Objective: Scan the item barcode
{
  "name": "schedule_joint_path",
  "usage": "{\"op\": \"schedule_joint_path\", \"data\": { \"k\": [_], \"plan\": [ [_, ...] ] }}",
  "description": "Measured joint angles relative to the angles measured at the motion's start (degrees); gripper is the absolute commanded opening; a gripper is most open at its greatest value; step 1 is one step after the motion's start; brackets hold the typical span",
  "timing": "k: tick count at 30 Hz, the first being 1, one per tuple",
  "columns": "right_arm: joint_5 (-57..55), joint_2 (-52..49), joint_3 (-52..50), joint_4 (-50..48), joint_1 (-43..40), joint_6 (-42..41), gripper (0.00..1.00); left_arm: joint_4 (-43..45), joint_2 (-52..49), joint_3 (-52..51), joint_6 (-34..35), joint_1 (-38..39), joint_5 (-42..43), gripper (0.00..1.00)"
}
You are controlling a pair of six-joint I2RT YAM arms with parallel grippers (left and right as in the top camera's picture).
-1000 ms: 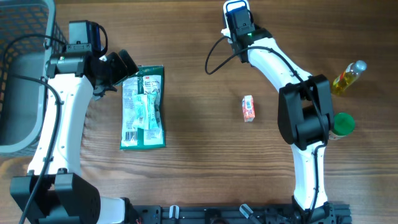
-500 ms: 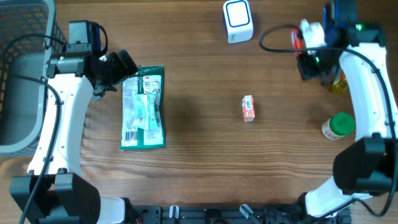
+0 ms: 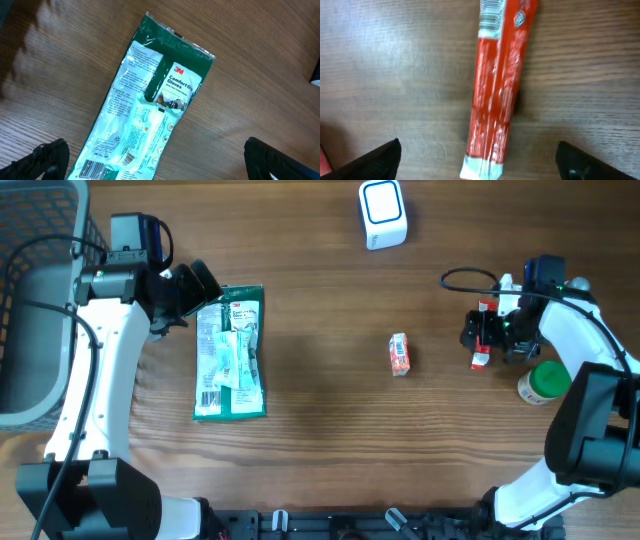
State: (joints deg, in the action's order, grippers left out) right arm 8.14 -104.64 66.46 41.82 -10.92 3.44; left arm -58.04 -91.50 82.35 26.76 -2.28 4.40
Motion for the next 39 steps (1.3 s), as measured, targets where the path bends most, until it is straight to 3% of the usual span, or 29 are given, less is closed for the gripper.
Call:
{"op": "schedule_joint_path", "data": {
  "k": [3,6,9,13,22,26,27,28,31,32,34,37,39],
  "plan": [
    [-0.04,1.27,0.09,-0.39,3.10,-4.59,1.00,0.00,0.00,0.00,0.00,0.00,0.00,1.00],
    [-1.09,8.59,0.59,-0.81,11.39,-10.27,1.00,0.00,0.00,0.00,0.00,0.00,0.00,1.00],
    [1.14,12.50,1.73,-1.77,17.99,-18.95,0.68,0.00,0.00,0.00,0.00,0.00,0.00,1.00],
    [3.89,12.39,-0.11,-1.25,23.39,-23.04,0.71,0.00,0.00,0.00,0.00,0.02,0.00,1.00],
    [0.22,6.82,-4.46,-3.78,28.79,-22.21,0.70,0.00,0.00,0.00,0.00,0.02,0.00,1.00],
    [-1.77,2.71,-4.46,-4.72,30.18,-22.10,0.50,0.00,0.00,0.00,0.00,0.00,0.00,1.00],
    [-1.99,2.23,-4.48,-4.74,30.40,-21.97,0.50,0.00,0.00,0.00,0.00,0.00,0.00,1.00],
    [-2.25,1.97,-4.50,-4.83,30.77,-22.51,0.31,0.00,0.00,0.00,0.00,0.00,0.00,1.00],
    [-3.34,1.81,-4.50,-5.05,30.86,-22.93,0.37,0.00,0.00,0.00,0.00,0.00,0.00,1.00],
    [-3.80,1.77,-4.50,-5.01,30.86,-22.95,0.61,0.00,0.00,0.00,0.00,0.00,0.00,1.00],
    [-4.22,1.77,-4.33,-4.20,30.86,-22.97,0.62,-0.02,0.00,0.00,0.00,0.00,0.00,1.00],
    [-4.44,1.77,-3.13,-3.74,30.86,-22.88,0.71,0.00,0.00,0.00,0.00,0.00,0.00,1.00],
    [-4.61,1.66,-0.44,0.09,30.86,-22.91,0.63,-0.07,0.00,0.00,0.00,0.00,0.00,1.00]
  ]
}}
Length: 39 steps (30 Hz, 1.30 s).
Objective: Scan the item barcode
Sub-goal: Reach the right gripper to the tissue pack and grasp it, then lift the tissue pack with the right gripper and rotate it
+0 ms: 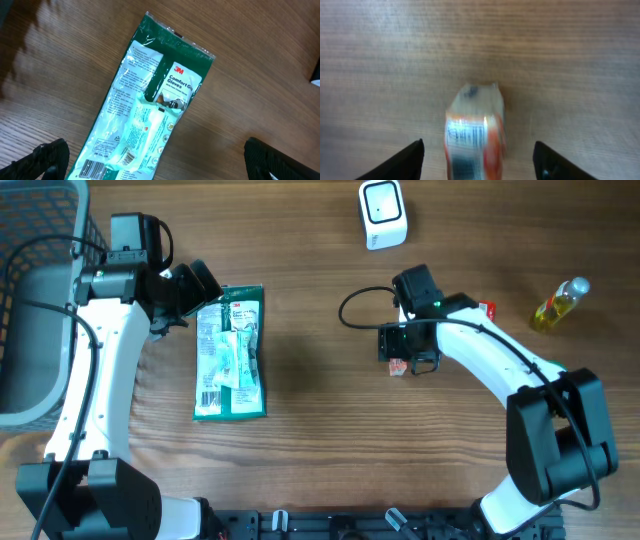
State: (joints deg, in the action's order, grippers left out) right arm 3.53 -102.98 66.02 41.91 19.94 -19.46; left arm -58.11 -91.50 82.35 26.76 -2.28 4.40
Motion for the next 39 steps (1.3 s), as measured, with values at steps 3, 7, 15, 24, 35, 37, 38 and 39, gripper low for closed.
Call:
{"op": "schedule_joint_path", "data": {
  "k": [3,7,15,24,35,37,38,39],
  "plan": [
    [-0.15,0.00,3.67,4.68,0.00,-0.07,0.57,0.04,0.00,0.00,0.00,0.00,0.00,1.00],
    [5.64,0.00,3.78,6.93,0.02,0.00,0.59,0.07,0.00,0.00,0.00,0.00,0.00,1.00],
    [13.86,0.00,3.78,6.93,0.02,1.73,0.63,0.07,0.00,0.00,0.00,0.00,-0.02,1.00],
    [11.04,0.00,1.18,1.51,-3.52,2.45,0.40,0.04,0.00,0.00,0.00,0.00,0.00,1.00],
    [13.42,-2.99,0.44,-0.87,-3.50,2.47,0.34,0.07,0.00,0.00,0.00,0.00,0.00,1.00],
    [14.38,-3.13,0.33,-1.01,-3.50,2.45,0.34,0.07,0.00,0.00,0.00,0.00,0.00,1.00],
    [14.88,-3.13,0.07,-1.49,-3.50,2.45,0.34,0.07,0.00,0.00,0.00,0.00,0.00,1.00],
    [15.45,-3.19,-0.39,-1.75,-3.50,2.45,0.34,0.07,0.00,0.00,0.00,0.00,0.00,1.00]
  ]
}}
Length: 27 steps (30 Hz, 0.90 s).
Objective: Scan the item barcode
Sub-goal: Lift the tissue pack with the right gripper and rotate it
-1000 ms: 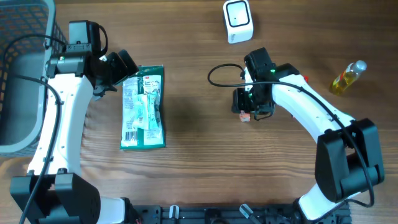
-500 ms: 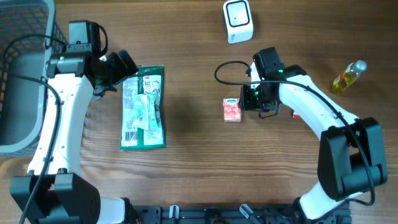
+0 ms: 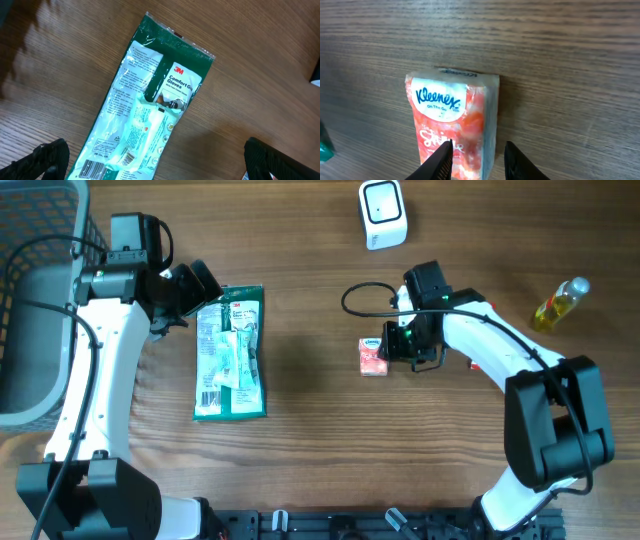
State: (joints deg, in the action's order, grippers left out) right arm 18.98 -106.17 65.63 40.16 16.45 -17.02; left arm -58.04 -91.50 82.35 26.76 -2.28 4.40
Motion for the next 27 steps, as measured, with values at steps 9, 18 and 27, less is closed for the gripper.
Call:
{"op": "schedule_joint_path", "data": {
  "k": [9,18,27],
  "plan": [
    [0.04,-0.24,-1.86,-3.65,0.00,-1.84,0.32,0.00,0.00,0.00,0.00,0.00,0.00,1.00],
    [1.01,-0.11,-5.97,-10.01,-0.04,-5.70,0.18,-0.02,0.00,0.00,0.00,0.00,0.00,1.00],
    [13.29,1.88,-7.15,-9.27,-4.39,-3.45,0.04,0.00,0.00,0.00,0.00,0.00,0.00,1.00]
  ]
}}
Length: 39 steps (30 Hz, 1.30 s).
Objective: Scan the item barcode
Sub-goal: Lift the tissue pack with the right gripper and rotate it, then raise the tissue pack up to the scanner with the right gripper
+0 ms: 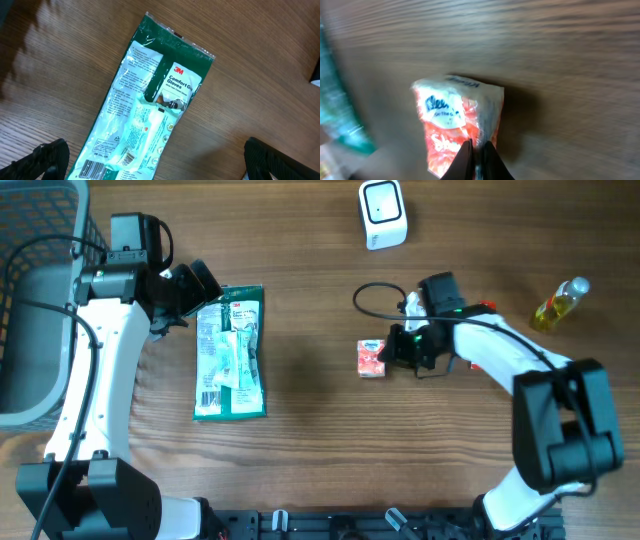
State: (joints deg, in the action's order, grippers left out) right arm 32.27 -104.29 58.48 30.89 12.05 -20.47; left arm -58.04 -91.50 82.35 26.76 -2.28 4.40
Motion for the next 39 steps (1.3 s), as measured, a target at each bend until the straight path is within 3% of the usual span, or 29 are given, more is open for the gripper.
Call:
{"op": "schedule_joint_path", "data": {
  "k": [4,8,14,16,19,23,27,33,35,39],
  "plan": [
    [30.82,8.63,-0.11,4.39,-4.61,12.98,0.04,-0.02,0.00,0.00,0.00,0.00,0.00,1.00],
    [48.24,11.45,-0.07,11.61,-4.66,25.46,0.04,0.00,0.00,0.00,0.00,0.00,0.00,1.00],
    [56.98,13.66,-0.11,27.58,-4.66,42.10,0.04,-0.13,0.00,0.00,0.00,0.00,0.00,1.00],
    [57.05,17.70,-0.26,38.42,-4.68,50.03,0.04,-0.02,0.00,0.00,0.00,0.00,0.00,1.00],
    [57.05,24.37,-0.28,42.42,-5.99,52.96,0.04,0.00,0.00,0.00,0.00,0.02,0.00,1.00],
    [57.05,34.51,-0.26,41.79,-9.29,50.80,0.04,0.00,0.00,0.00,0.00,0.00,0.00,1.00],
    [57.09,39.95,-0.28,33.40,-9.79,41.29,0.04,0.00,0.00,0.00,0.00,0.00,0.00,1.00],
    [55.74,41.75,-0.37,25.55,-9.81,30.97,0.04,-0.02,0.00,0.00,0.00,0.00,0.00,1.00],
    [48.30,41.46,-0.35,25.31,-9.81,27.65,0.04,0.00,0.00,0.00,0.00,0.00,0.00,1.00],
    [20.41,39.21,-1.31,24.50,-9.86,17.25,0.04,-0.02,0.00,0.00,0.00,0.00,0.00,1.00]
  ]
}}
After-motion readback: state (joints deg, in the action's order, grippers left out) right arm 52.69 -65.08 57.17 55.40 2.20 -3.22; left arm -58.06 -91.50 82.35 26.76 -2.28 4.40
